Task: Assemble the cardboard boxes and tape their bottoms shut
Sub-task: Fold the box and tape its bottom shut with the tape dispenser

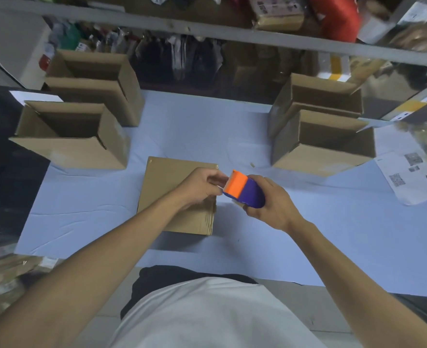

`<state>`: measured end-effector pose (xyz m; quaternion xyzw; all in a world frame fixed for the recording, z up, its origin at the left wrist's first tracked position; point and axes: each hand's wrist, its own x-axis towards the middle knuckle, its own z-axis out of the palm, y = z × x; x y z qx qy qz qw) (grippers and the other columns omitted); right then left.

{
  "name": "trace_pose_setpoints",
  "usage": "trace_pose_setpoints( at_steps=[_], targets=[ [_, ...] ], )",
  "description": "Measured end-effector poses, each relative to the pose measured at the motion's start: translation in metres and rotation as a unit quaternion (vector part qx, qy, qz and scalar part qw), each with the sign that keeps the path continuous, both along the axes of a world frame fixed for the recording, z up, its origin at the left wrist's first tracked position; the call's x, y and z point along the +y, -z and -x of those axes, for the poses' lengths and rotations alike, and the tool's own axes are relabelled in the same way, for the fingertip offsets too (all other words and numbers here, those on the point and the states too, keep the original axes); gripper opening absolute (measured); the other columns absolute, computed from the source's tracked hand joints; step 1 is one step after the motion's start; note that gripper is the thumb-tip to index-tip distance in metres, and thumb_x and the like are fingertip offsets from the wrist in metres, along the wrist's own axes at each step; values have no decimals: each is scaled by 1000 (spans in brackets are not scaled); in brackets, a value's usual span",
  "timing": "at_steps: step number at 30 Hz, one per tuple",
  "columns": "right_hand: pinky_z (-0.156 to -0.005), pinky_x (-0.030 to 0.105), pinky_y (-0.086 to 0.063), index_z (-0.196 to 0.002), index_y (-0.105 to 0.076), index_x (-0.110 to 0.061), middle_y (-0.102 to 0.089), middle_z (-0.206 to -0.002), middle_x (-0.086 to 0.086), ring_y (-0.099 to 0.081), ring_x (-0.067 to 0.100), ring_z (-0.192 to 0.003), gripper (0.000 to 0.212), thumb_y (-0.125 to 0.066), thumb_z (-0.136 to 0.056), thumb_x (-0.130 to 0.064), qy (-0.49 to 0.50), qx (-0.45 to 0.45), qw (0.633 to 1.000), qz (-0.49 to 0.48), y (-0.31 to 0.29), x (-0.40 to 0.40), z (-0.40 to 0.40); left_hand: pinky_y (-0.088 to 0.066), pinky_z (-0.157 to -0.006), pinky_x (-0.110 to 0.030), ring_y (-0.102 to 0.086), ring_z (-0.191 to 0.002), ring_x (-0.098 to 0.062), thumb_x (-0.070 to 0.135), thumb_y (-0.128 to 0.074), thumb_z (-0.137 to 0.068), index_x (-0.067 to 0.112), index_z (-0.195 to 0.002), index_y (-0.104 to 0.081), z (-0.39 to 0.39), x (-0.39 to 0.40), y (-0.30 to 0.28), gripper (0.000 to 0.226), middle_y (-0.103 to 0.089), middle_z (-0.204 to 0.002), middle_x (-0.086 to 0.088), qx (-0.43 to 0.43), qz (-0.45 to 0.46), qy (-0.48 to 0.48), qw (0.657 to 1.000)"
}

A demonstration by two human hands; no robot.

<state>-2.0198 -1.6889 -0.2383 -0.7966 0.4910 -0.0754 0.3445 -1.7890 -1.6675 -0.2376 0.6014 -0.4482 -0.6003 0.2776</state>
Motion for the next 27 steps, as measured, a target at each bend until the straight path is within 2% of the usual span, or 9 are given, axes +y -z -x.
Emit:
trace_pose_setpoints(
  at_steps=[2, 4, 8, 11, 14, 17, 22, 25, 27],
  targets=[
    [-72, 17, -43, -130, -44, -29, -56, -112, -7, -55, 14, -93, 71, -80, -70, -37, -18, -3, 1000, -3, -1, 0, 0, -50, -68, -22, -65, -65, -3, -5, -62, -83, 24, -74, -68, 1, -2, 2, 31, -70, -65, 15, -55, 17, -30, 998],
    [-73, 18, -45, -131, -44, -27, -56, -114, -6, -54, 14, -94, 71, -82, -71, -36, -30, -11, 999, -10, 0, 0, -3, -49, -65, -24, -62, -59, -5, 2, -63, -85, 27, -67, -66, 5, -3, 3, 31, -66, -58, 15, -120, 25, -61, 991],
    [-68, 18, -42, -130, -45, -26, -56, -109, -7, -54, 14, -88, 70, -80, -71, -38, -35, -3, 999, 11, 0, -4, -10, -39, -55, -21, -51, -59, -13, 14, -57, -85, 25, -58, -58, 7, -3, 4, 29, -57, -60, 10, -272, 38, -104, 956],
    [-68, 27, -45, -126, -47, -28, -58, -100, -5, -56, 19, -83, 64, -78, -71, -40, -47, 30, 998, 29, 0, -6, -7, -45, -61, -28, -55, -67, -20, 20, -56, -89, 11, -65, -59, -12, -9, 2, 26, -61, -68, -4, -303, 3, -119, 946],
    [-69, 24, -46, -124, -48, -29, -58, -100, -7, -56, 15, -82, 63, -80, -71, -43, -35, 17, 999, 9, 5, -6, -1, -47, -72, -27, -58, -75, -14, 15, -61, -87, 16, -81, -63, -22, -8, -2, 7, -63, -78, 4, -250, 23, -47, 967],
    [-68, 18, -43, -124, -48, -29, -58, -102, -9, -56, 12, -84, 65, -81, -70, -43, -37, -1, 999, 10, 7, -4, -2, -50, -81, -29, -60, -78, -11, 5, -69, -79, 9, -104, -65, -10, 0, -3, 25, -69, -87, -3, -153, 9, 35, 988],
    [-71, 19, -45, -126, -48, -28, -59, -108, -8, -57, 14, -89, 68, -82, -70, -41, -51, -17, 999, 4, 5, -3, -6, -52, -79, -29, -63, -77, -15, -4, -55, -79, 11, -91, -73, 2, 0, -4, 27, -69, -80, 2, -194, 37, 41, 979],
    [-73, 23, -50, -125, -48, -30, -60, -108, -10, -58, 12, -90, 66, -82, -71, -46, -30, -20, 999, -3, 5, -3, -5, -52, -81, -30, -65, -84, -16, -7, -55, -79, 8, -103, -70, -1, 3, -6, 32, -71, -93, -2, -145, 12, 85, 986],
    [-73, 24, -52, -123, -48, -33, -60, -107, -13, -58, 10, -90, 64, -82, -71, -49, -15, -29, 999, -6, 4, -3, -4, -53, -80, -30, -65, -80, -13, -6, -62, -79, 8, -107, -65, -1, 8, -8, 31, -71, -94, -3, -98, -9, 118, 988]
  ],
)
